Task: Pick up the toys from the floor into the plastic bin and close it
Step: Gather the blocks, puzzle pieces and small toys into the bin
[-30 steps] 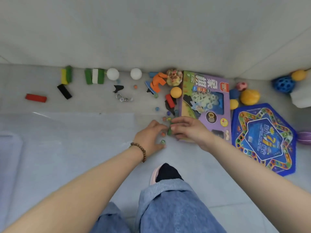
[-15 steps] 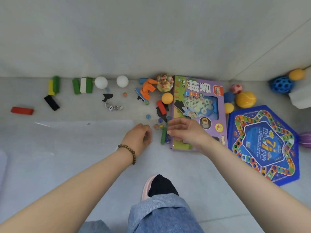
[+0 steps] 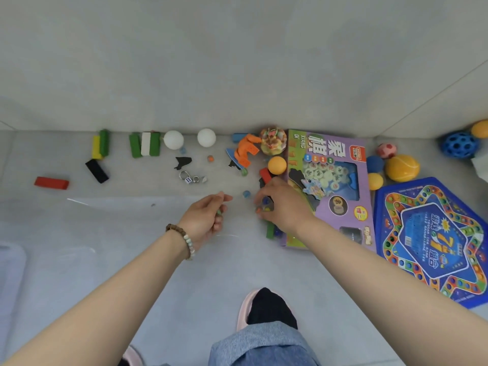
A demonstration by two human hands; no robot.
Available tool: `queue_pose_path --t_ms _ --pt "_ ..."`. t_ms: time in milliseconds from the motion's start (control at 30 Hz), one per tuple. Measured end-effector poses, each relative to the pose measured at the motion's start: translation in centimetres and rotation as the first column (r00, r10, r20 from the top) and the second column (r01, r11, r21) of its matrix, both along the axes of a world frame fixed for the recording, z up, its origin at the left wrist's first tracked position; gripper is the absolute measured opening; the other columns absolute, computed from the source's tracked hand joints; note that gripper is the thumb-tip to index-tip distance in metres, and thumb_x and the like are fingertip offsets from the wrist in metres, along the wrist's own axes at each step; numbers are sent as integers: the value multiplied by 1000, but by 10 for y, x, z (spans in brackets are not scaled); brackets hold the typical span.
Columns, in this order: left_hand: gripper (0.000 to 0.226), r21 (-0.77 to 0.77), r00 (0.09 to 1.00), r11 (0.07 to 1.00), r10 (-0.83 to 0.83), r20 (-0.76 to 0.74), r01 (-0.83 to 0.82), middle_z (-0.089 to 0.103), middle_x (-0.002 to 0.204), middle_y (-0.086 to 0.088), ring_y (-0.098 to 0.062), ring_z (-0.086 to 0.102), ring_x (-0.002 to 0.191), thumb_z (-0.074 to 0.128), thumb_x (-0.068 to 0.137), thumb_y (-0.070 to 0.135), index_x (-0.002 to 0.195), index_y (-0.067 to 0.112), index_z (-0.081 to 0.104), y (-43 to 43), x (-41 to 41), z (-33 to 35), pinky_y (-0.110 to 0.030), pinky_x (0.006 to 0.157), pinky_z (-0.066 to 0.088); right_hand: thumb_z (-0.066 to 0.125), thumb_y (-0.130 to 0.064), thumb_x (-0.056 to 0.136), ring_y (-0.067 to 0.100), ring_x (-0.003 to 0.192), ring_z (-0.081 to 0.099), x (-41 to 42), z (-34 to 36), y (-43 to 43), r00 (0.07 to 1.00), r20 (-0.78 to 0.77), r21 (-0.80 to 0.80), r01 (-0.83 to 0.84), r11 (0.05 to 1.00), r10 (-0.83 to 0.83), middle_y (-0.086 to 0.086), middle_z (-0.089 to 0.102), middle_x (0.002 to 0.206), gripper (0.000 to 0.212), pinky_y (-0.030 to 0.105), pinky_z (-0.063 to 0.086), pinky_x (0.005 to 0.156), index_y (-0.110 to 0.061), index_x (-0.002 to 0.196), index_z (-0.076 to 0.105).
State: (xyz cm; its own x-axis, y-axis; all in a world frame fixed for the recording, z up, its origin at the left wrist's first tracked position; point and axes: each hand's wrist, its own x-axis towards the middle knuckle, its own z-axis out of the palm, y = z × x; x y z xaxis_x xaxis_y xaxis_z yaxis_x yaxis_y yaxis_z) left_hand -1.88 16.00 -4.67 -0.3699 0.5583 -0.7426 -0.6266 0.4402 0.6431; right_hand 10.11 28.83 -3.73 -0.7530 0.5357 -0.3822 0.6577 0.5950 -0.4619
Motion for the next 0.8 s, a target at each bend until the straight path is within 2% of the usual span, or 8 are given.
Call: queue_pose_path --t_ms 167,300,367,433,567,667,733,800 --pt "25 -32 988 997 80 135 -76 32 64 3 -2 26 34 36 99 16 86 16 58 -7 0 -2 -12 32 21 63 -6 81 24 103 48 -4 -8 -5 1000 14 31 -21 999 20 9 49 107 17 29 38 76 -9 97 68" --pt "27 2 982 994 112 152 -113 42 68 0 -4 37 40 35 100 13 87 12 59 -13 -4 -2 -12 35 32 62 -5 82 24 95 54 0 -9 -7 1000 -8 -10 -9 1000 9 8 57 102 17 30 43 76 -9 96 69" --pt "27 13 969 990 136 208 -141 54 77 -4 -7 52 51 37 99 13 88 9 61 -16 -5 -2 -15 44 48 63 -6 81 21 92 55 0 -11 -8 999 -14 -59 51 997 -52 4 58 98 16 31 47 79 -11 95 70" --pt "27 26 952 990 126 279 -139 61 86 -8 -13 61 65 39 99 14 87 5 62 -17 -4 -1 -19 56 56 65 -9 80 13 88 56 -7 -8 -11 982 -37 -140 176 974 -183 -2 62 95 16 24 47 78 -12 94 71" --pt "34 59 909 993 71 411 -105 64 90 -10 -21 64 80 35 100 23 95 3 62 -19 0 -2 -28 73 56 71 -6 77 7 81 56 -30 14 -31 913 -190 -377 272 886 -361 -6 66 86 14 5 41 67 -13 90 72" --pt "36 108 863 980 93 497 -168 63 94 -7 -18 63 74 33 100 29 108 7 60 -15 -2 -2 -27 67 59 77 -9 73 3 79 60 -41 31 -49 914 -225 -529 177 830 -338 -11 67 82 18 7 44 74 -21 84 69" --pt "35 75 823 962 181 538 -261 61 88 -6 -14 58 68 34 100 29 97 8 62 -12 -3 -1 -22 58 56 76 -13 75 6 84 60 -41 34 -45 901 -247 -524 187 831 -358 -10 66 89 18 10 44 76 -22 87 68" --pt "33 19 832 952 258 492 -307 53 73 -3 -9 48 56 37 100 27 79 10 56 -11 -7 -1 -14 43 47 74 -13 77 10 85 59 -37 28 -29 856 -257 -473 292 831 -448 -7 64 95 17 10 44 72 -19 92 67"
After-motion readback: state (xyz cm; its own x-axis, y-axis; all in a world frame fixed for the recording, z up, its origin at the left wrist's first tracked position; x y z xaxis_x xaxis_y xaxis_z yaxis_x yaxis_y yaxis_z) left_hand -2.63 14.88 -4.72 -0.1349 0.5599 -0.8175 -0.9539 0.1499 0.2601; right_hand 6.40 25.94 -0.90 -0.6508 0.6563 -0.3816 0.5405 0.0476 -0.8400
